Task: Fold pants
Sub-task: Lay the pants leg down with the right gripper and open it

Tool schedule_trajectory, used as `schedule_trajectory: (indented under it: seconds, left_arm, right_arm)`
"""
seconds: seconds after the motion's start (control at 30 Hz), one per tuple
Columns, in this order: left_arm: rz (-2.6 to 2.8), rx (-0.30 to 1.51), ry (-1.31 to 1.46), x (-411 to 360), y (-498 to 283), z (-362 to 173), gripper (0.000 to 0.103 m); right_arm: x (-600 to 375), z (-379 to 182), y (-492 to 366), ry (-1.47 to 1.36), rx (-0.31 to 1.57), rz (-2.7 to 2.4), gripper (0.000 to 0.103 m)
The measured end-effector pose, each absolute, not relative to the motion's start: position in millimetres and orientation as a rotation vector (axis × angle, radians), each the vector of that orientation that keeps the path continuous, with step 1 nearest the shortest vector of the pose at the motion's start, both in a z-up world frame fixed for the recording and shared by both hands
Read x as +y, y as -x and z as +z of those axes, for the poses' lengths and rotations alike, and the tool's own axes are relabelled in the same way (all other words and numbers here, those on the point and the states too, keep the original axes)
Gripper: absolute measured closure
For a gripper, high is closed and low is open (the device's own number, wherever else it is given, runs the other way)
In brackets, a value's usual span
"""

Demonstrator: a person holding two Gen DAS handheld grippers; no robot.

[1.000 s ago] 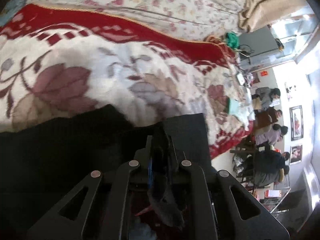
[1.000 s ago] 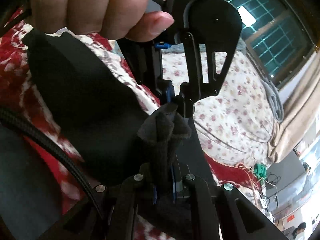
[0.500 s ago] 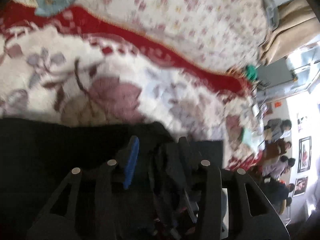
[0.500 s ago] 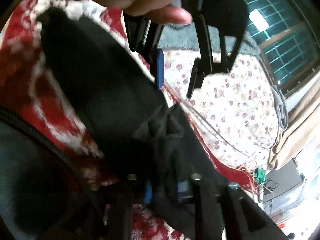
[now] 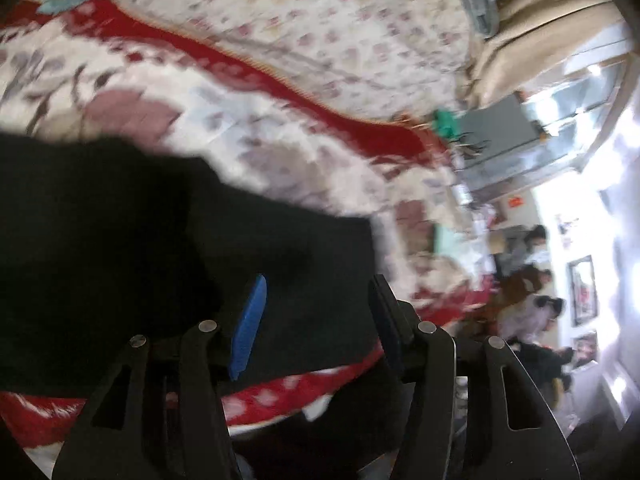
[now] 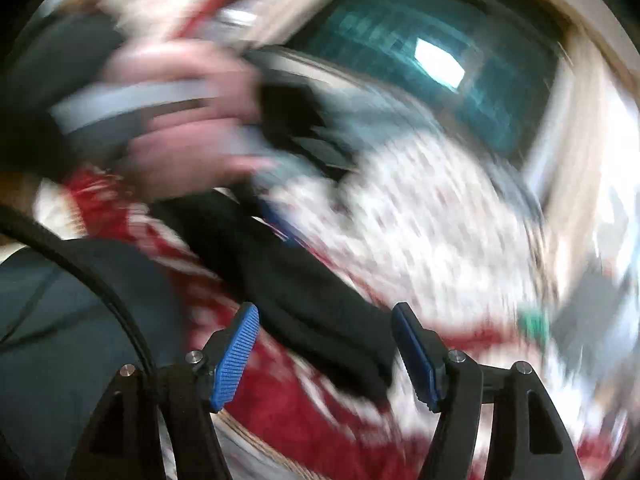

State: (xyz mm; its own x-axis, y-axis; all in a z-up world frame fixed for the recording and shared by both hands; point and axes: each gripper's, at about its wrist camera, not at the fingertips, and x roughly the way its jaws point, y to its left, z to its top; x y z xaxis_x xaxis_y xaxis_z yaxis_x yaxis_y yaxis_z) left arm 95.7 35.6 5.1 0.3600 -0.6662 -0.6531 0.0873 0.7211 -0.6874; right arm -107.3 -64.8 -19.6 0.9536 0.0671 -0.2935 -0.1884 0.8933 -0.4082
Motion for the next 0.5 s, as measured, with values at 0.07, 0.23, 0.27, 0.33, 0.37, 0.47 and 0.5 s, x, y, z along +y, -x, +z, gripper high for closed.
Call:
schedule_trajectory:
  seconds: [0.07,0.23,0.27,0.33,0.37,0.47,0.5]
  left_arm:
    - [-0.467,1.100,0.546,35.8,-92.5,-14.2,0.062]
    - [-0.453,1.052,0.530,41.1,-86.4,-21.8,0.073]
    - [-0.444,1.041,0.510,38.4,-83.4,-20.8,0.073]
    - [-0.422,1.023,0.471,33.3,-79.7,-19.0,0.073]
    - [-0.413,1.017,0.452,33.3,-77.5,-19.0,0.073]
    - [-0.391,1.008,0.395,24.9,-75.0,-17.9,0.073]
    - [-0.390,1.007,0.395,25.6,-75.9,-19.0,0.073]
  right_arm:
    - [-97.7,-15.7,84.0,0.272,0.380,0.110,0.037]
    - [-135.2,-7.9,41.8,0.109,0.430,0.170,0.038]
    - [-128.6,-6.1,34.2,0.143,0.414,0.213,0.038]
    - [-124.6,-7.4,21.4,0.153,0.415,0.274,0.038]
    - [-118.9,-13.9,14.5,0.133,0.432,0.301,0.038]
    - [-124.0,-57.8,-28.3,-0.022,0.652,0.394,0.037]
    - [-130.8,-65.2,-34.7,-0.070,0.661,0.417,0.037]
